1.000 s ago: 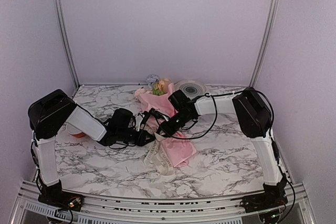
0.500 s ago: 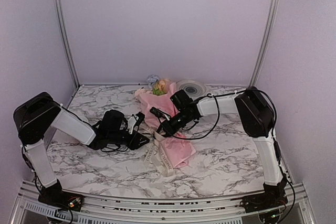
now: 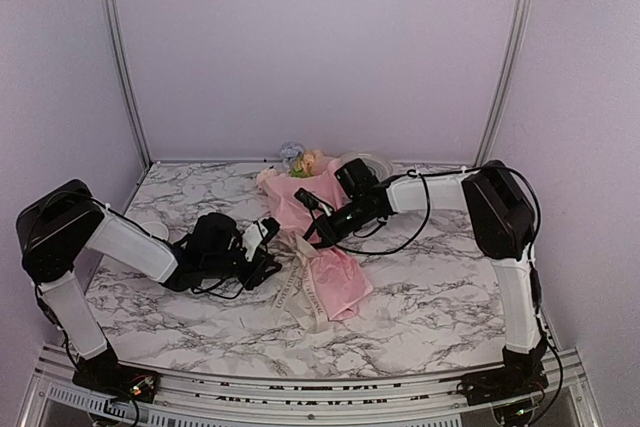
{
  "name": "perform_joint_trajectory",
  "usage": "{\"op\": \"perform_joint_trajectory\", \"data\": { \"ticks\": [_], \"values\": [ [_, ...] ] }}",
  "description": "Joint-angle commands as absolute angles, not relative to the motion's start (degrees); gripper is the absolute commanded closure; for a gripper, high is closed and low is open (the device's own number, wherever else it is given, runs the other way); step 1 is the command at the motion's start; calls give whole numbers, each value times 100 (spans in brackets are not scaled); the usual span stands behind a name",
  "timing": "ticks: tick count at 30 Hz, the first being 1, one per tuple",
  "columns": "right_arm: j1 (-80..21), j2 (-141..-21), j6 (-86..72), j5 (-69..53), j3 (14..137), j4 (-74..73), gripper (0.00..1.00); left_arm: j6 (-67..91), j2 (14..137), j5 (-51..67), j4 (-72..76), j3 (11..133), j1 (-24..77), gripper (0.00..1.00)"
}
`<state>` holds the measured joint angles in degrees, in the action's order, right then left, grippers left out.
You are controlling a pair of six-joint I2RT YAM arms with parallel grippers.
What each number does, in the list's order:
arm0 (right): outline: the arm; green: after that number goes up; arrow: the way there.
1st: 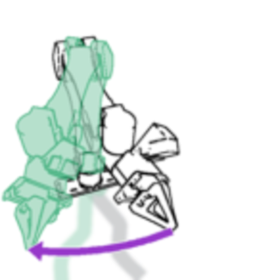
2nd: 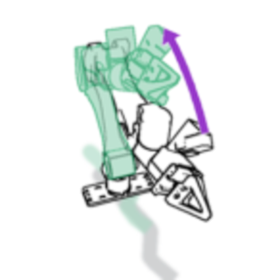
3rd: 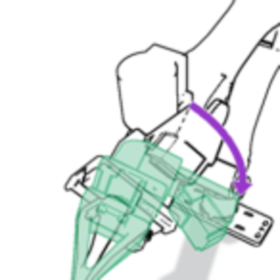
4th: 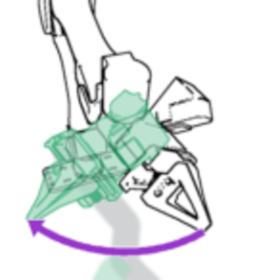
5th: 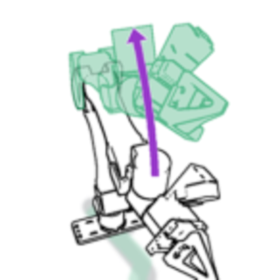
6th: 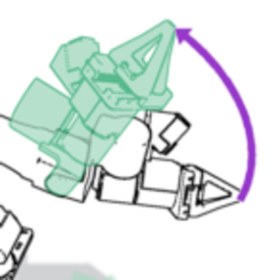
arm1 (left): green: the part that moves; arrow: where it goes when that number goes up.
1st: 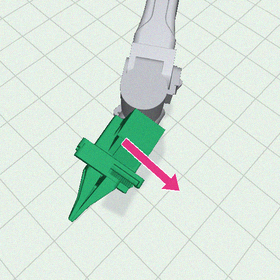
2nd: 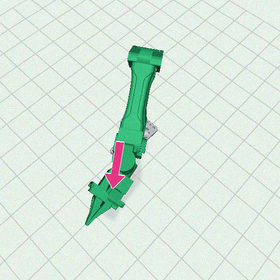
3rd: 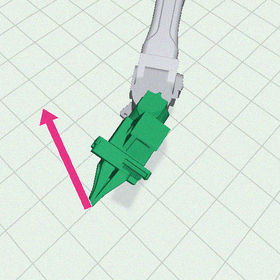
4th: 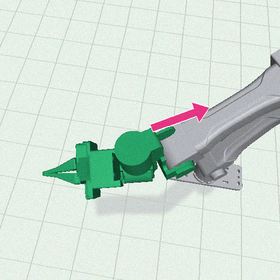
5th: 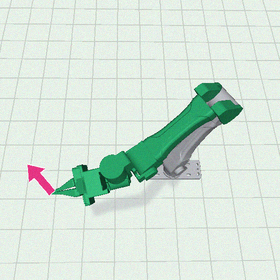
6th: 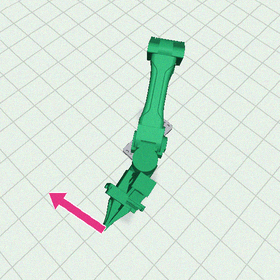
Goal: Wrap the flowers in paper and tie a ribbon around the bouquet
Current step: Tie the half-tied ribbon around the folded bouquet.
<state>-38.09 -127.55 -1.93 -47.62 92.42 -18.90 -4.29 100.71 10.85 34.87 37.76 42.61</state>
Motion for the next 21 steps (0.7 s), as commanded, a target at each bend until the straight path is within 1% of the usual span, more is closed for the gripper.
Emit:
{"op": "perform_joint_trajectory", "data": {
  "ticks": [1, 3, 6, 11, 13, 15, 18, 21],
  "values": [
    [-3717, -12379, -234, -4324, 9150, -1882, 100, -641, 9743, 754, 3617, 3791, 4169, 67],
    [-3709, -12371, -193, -4197, 9162, -1993, 100, -658, 9715, 601, 3588, 3757, 4149, 64],
    [-3701, -12357, -103, -4054, 9183, -2203, 100, -854, 9655, 277, 3502, 3719, 4137, 53],
    [-3668, -12204, -120, -3705, 9138, -2300, 100, -1322, 9643, -501, 3227, 3884, 4068, 45],
    [-3656, -12123, -150, -3529, 9085, -2288, 100, -1317, 9748, -644, 3072, 4043, 3959, 43],
    [-3656, -12059, -134, -3322, 9058, -2312, 100, -1085, 9826, -289, 2989, 4169, 3670, 41],
    [-3656, -11984, -102, -3091, 9016, -2353, 100, -816, 9831, 1353, 2992, 4400, 3448, 39],
    [-3669, -11958, -86, -3041, 8970, -2329, 100, -576, 9969, 2241, 3076, 4668, 3438, 39]
  ]
}}
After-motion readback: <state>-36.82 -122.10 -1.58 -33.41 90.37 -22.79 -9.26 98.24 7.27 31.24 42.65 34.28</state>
